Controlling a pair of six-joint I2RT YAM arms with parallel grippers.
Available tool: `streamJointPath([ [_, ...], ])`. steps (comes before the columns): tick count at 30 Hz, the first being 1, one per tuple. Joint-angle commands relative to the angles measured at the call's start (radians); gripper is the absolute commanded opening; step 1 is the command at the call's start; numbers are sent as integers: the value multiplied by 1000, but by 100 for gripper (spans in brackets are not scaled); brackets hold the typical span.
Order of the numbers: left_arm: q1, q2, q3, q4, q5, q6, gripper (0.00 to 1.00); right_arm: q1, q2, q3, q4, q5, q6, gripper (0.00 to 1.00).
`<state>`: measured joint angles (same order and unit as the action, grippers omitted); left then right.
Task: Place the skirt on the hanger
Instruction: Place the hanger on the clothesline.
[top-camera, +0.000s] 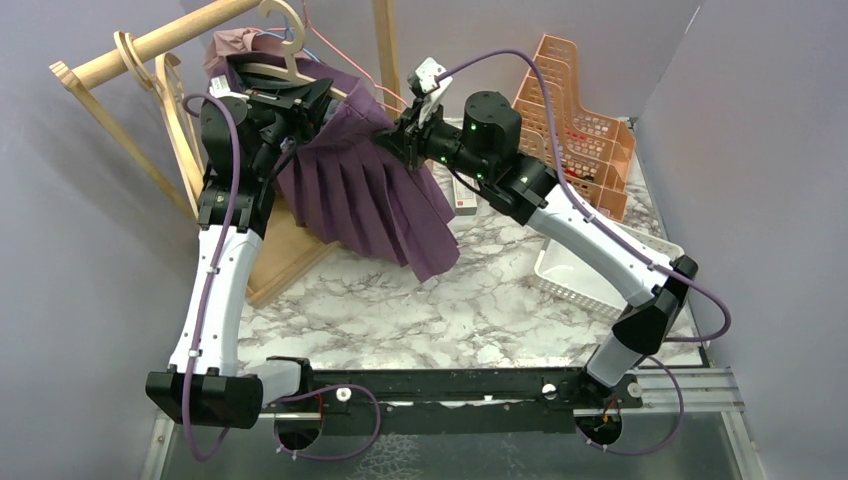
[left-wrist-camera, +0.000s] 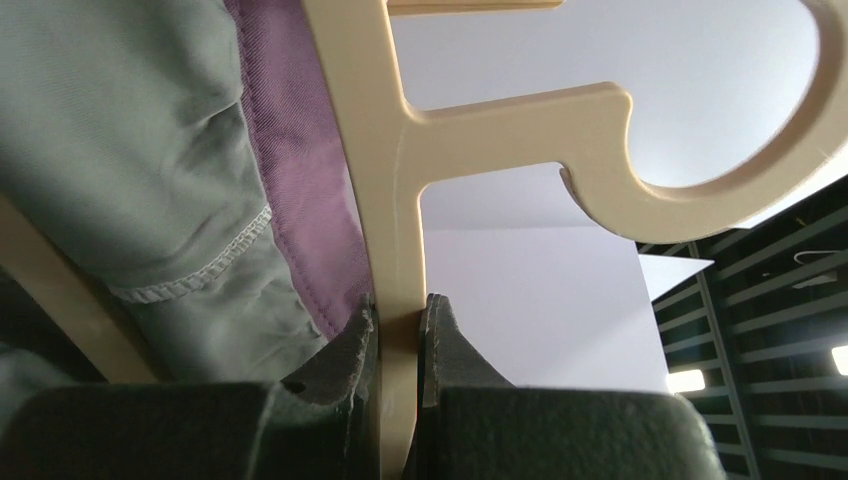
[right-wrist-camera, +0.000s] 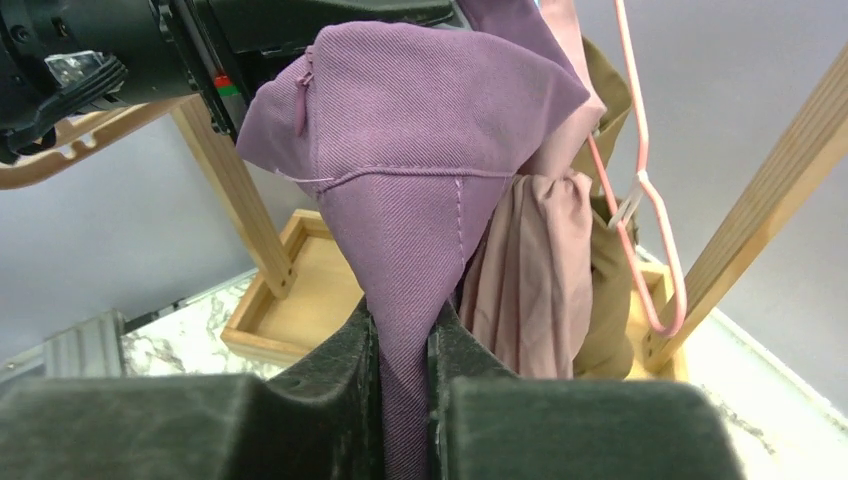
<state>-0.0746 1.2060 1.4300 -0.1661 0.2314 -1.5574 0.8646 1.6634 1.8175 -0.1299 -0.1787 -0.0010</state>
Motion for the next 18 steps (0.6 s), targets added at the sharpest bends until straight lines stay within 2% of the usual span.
streamJointPath([
  [1,7,-40,62,79,-28,-32,0,4,12,36,90,-34,-2,3],
  [4,7,-50,66,79,-49,-18,0,9,13,19,174,-38,14,1],
  [8,7,-52,73,78,-65,2,19,17,26,23,248,-19,26,1],
  [11,7,-54,78,74,-76,18,27,20,45,45,277,1,44,1],
  [18,7,-55,79,57,-135,41,34,22,122,142,279,22,79,1],
])
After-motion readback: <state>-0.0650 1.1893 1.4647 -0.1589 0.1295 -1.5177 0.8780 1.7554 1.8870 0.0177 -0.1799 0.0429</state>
